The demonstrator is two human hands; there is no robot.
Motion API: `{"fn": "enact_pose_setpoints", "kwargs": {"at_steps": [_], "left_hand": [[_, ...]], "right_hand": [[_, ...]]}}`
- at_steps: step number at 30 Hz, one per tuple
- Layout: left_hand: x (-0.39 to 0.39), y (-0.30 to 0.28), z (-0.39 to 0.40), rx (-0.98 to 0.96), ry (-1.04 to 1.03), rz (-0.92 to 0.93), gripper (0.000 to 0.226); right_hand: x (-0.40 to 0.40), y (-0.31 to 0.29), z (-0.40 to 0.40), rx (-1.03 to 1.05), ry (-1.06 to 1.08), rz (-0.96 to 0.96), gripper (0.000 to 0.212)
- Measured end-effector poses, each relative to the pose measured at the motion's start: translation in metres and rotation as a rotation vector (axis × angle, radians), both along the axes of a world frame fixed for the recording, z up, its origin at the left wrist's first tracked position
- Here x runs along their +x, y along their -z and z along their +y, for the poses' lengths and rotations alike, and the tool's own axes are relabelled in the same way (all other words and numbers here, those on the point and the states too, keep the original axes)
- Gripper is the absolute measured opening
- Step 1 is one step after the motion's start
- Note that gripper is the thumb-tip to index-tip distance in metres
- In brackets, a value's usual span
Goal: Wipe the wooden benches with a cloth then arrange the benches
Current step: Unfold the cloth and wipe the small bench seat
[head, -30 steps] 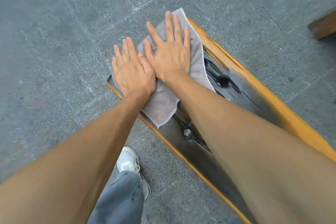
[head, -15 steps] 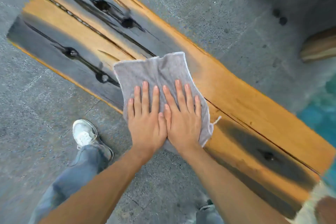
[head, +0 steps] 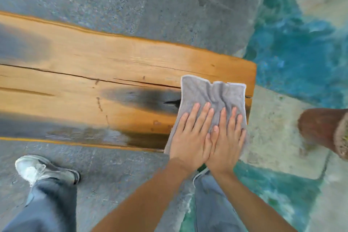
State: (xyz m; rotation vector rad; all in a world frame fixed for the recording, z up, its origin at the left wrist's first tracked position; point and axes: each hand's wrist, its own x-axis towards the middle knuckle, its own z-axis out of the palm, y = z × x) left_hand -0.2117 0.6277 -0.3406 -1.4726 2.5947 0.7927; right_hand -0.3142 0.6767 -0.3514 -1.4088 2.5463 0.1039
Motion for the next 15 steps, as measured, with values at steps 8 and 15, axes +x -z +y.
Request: {"fn": "enact_pose_setpoints", "kwargs": {"at_steps": [8,15], "left_hand": [[-0.085,0.006,-0.156,-0.073,-0.072,0.005,0.065],[-0.018,-0.010,-0.023,-0.004,0.081,-0.009,0.061]], "right_hand": [[-0.084,0.006,-0.158,-0.151,0.203,-0.176,0.056],[0.002,-0.005,-0.005,-0.030,0.230,-0.072,0.058]]}}
